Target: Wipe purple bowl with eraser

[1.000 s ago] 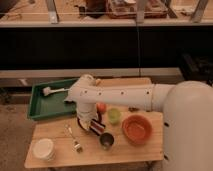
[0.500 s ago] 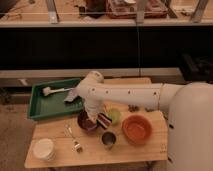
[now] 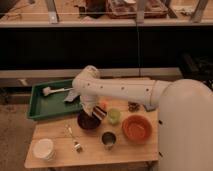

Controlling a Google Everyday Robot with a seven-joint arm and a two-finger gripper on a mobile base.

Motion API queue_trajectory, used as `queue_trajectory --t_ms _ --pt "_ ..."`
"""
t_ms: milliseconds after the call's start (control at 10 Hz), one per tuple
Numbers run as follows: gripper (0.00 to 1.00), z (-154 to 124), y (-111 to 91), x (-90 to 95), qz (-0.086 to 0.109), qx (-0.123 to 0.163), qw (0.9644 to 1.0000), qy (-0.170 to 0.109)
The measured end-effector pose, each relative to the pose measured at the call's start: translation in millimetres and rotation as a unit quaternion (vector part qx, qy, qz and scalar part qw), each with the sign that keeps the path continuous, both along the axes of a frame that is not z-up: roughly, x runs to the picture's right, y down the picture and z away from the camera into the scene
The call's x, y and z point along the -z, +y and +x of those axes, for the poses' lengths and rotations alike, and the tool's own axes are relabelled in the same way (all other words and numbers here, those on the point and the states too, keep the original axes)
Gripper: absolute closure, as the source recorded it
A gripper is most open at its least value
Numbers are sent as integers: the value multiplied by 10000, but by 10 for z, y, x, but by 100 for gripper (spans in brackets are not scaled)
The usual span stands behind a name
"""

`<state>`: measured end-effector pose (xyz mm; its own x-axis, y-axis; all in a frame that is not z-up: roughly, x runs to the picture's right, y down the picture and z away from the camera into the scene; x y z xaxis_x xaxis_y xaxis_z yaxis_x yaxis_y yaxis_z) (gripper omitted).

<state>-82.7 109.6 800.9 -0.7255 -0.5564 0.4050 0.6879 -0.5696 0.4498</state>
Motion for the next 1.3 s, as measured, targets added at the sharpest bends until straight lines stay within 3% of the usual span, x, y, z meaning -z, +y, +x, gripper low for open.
queue_trajectory --t_ms 400,800,1100,1300 --pt "95 -434 -42 36 11 147 9988 -458" --pt "95 -730 275 208 -230 494 9949 -846" --pt "95 -641 506 340 -441 589 9936 -862" --pt "95 -429 612 416 -545 625 9944 -658"
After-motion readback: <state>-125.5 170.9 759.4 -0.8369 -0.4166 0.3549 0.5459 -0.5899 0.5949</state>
